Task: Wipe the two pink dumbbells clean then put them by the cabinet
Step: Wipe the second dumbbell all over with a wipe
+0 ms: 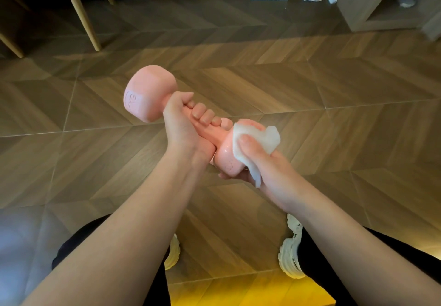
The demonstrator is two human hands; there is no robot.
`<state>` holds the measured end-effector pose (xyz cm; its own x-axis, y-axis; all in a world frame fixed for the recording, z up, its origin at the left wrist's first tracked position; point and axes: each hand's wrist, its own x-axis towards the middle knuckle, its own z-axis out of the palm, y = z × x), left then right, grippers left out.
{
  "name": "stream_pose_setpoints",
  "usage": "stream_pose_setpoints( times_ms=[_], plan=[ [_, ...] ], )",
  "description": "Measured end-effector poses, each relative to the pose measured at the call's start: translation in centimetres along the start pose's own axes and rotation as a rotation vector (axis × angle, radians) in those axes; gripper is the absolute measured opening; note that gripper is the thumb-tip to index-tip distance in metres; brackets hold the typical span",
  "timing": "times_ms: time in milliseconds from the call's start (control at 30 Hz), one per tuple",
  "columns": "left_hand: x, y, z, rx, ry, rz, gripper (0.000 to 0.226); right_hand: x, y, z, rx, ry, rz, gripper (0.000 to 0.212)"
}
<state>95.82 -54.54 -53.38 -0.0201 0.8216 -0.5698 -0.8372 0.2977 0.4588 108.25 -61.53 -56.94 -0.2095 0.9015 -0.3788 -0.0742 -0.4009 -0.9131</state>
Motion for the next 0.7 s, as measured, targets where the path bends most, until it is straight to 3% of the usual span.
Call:
stream_pose_setpoints(
  times_ms=[67,167,267,333,400,600,700],
  plan=[
    [0.0,0.1,-0.1,0.003,-0.005,0.002,0.032,-0.2,-0.1,0.1,-0.011,-0.034,-0.02,0.063],
    [-0.1,-0.2,-0.1,0.037,-0.024,0.019,0.033,0.1,-0.3,1.1,0.115,0.075,0.008,0.072],
    [0.1,-0.4,0.1,0.071,-0.049,0.038,0.031,0.3,-0.7,2.0,0.123,0.203,-0.011,0.05],
    [0.2,-0.4,0.3,0.068,-0.058,0.03,0.032,0.2,-1.0,1.8,0.085,0.214,-0.063,0.049],
    [0.1,-0.2,0.3,0.039,-0.06,0.007,0.034,0.2,-0.8,1.2,0.042,0.202,-0.063,0.055],
    [0.3,0.6,-0.2,-0.021,-0.045,0.002,0.033,-0.8,-0.4,-0.5,-0.038,-0.091,-0.101,0.066],
    [-0.1,0.3,-0.1,-0.007,-0.066,0.0,0.032,-0.6,-0.1,0.8,-0.03,0.038,-0.113,0.066]
  ],
)
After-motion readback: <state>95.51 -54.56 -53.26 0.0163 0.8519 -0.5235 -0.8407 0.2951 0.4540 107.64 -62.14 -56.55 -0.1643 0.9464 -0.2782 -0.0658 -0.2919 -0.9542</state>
